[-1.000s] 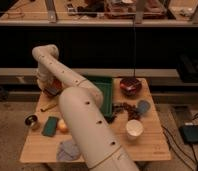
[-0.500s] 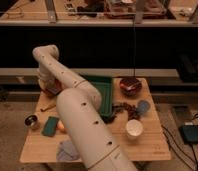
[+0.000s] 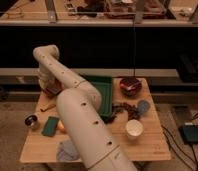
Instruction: Place eraser in red bowl
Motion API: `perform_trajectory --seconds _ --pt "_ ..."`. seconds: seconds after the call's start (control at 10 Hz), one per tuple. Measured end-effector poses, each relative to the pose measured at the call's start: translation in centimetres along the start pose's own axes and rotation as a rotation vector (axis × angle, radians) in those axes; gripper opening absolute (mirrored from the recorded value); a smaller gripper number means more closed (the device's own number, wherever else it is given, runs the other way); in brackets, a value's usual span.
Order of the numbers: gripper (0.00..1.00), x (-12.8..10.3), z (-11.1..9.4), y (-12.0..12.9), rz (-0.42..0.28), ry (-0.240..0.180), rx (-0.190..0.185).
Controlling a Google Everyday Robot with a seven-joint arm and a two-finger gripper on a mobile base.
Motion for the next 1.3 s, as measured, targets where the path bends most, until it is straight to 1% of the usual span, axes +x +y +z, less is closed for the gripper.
perform_trajectory --seconds 1.1,1.2,1.3 --pt "0.25 -0.05 -0.05 0.13 0.002 0.001 0.0" --pt "0.24 -0.06 -0.05 0.14 0.003 0.001 -0.001" --pt "0.18 -0.06 -0.04 0.13 0.003 0.001 0.0"
